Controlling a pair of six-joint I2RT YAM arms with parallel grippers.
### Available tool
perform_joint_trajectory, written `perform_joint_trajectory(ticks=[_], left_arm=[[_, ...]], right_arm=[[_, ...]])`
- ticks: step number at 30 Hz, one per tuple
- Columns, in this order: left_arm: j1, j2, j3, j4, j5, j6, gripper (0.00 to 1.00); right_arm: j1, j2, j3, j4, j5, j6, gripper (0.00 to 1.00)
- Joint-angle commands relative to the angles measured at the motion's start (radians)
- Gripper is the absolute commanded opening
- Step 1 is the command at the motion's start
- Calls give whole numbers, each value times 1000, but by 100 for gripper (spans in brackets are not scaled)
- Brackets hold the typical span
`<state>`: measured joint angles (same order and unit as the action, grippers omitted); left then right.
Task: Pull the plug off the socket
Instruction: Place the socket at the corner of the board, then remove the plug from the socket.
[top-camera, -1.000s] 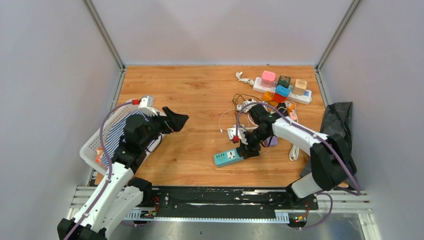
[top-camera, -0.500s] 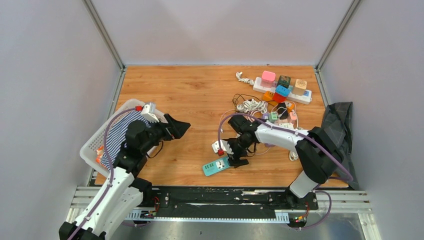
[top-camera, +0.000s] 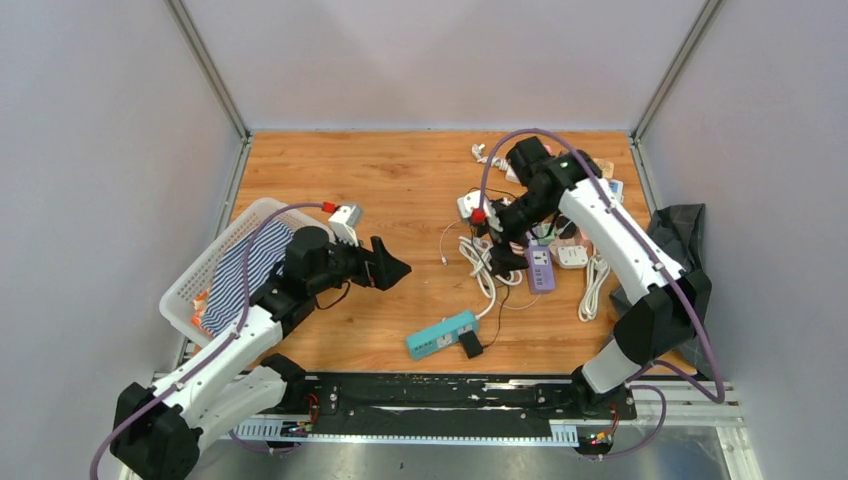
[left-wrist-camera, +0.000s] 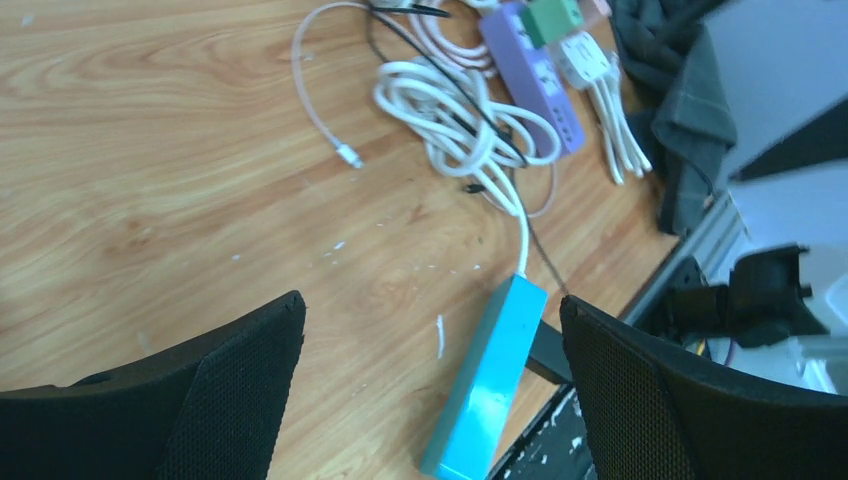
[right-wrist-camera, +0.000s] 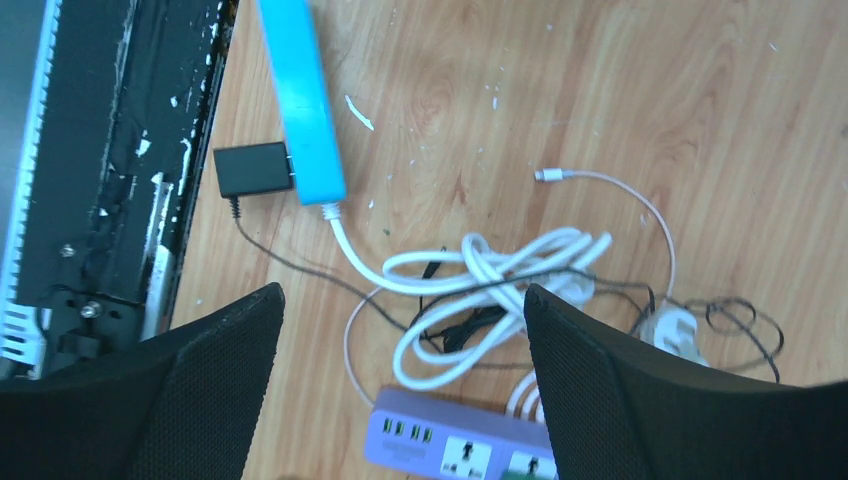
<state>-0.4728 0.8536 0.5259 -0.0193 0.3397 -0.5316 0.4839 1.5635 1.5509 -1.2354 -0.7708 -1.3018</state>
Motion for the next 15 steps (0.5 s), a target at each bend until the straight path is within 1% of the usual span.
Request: perform_joint_trajectory(ticks=[1, 3, 5, 7, 11, 14, 15], left_arm=[[-84, 19, 88, -45, -17, 165, 100], [-91, 23, 143, -179, -101, 239, 100], [-92, 14, 161, -235, -142, 254, 100], [-91, -13, 150, -221, -112, 222, 100], [-92, -98, 80, -115, -28, 110, 100], [-100, -174, 30, -85, -7, 63, 99], [-110, -201, 12, -88, -8, 50, 99]], right_arm=[[-116, 13, 135, -285, -82, 38, 90], [-181, -2, 161, -310, -64, 78, 90], [-257, -28, 152, -326, -69, 83, 90], [-324, -56, 121, -304, -74, 111, 89], [-424, -98, 55, -233, -97, 206, 89], [-473, -133, 0, -225, -165, 261, 86], [-506, -151, -31, -226, -188, 267, 84]])
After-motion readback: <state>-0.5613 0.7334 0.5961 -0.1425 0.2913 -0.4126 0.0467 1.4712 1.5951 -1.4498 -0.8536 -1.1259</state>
